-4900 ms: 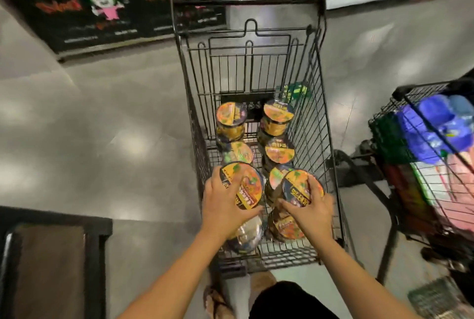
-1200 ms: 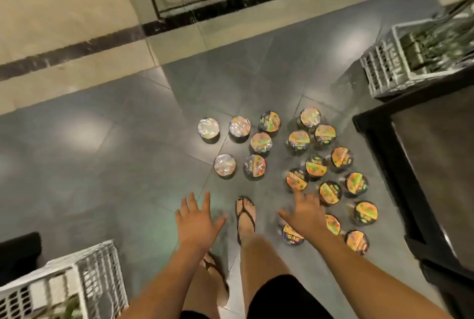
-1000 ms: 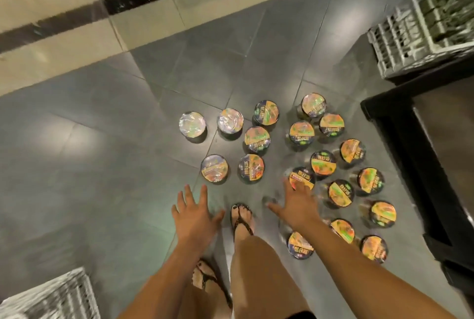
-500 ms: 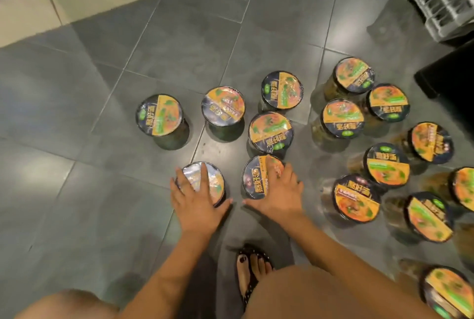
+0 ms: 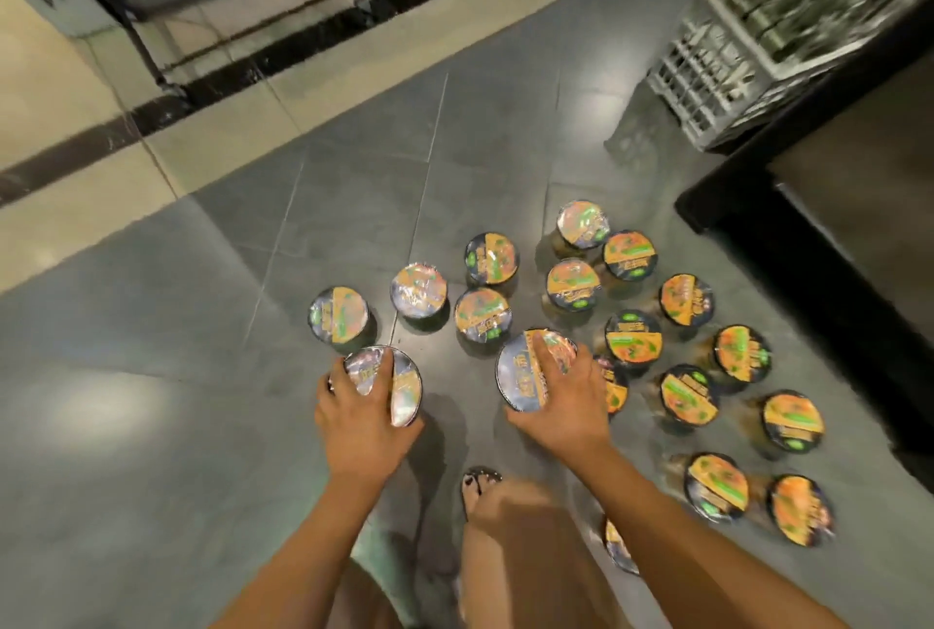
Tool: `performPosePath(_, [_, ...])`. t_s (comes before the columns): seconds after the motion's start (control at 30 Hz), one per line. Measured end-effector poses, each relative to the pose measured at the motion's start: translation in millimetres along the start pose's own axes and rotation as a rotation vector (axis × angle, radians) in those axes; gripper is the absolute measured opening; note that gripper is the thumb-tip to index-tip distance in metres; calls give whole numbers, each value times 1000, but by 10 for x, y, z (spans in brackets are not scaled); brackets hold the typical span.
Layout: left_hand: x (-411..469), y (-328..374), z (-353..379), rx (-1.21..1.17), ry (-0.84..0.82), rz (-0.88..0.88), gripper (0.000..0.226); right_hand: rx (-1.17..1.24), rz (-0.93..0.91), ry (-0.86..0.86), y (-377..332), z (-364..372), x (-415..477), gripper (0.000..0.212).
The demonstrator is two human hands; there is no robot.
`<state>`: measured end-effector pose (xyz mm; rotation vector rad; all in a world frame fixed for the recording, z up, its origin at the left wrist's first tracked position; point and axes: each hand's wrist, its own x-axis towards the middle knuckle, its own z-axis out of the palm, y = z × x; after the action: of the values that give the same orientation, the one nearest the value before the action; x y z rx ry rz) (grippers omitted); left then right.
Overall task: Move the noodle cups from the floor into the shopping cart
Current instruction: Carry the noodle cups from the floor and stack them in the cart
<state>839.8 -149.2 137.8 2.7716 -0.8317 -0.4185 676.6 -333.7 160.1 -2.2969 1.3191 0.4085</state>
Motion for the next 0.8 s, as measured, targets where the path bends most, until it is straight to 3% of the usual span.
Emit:
performPosePath(0.23, [-459,720,-1927,60,-21,146,84,172,132,122,-183,-1682,-1256,105])
performPosePath(0.37, [-1127,985,-2751,101,-40,259,85,189,185,115,-206,-2284,-2238,104])
performPosePath(0.63, [-2555,1025,-3578,162,-92,414,86,332,359,203,-66,-2487,-4013,119])
performPosePath(0.8, [-3041,1149,-3755,204,-131,542,87,375,424,186,279,-2286,-4791,110])
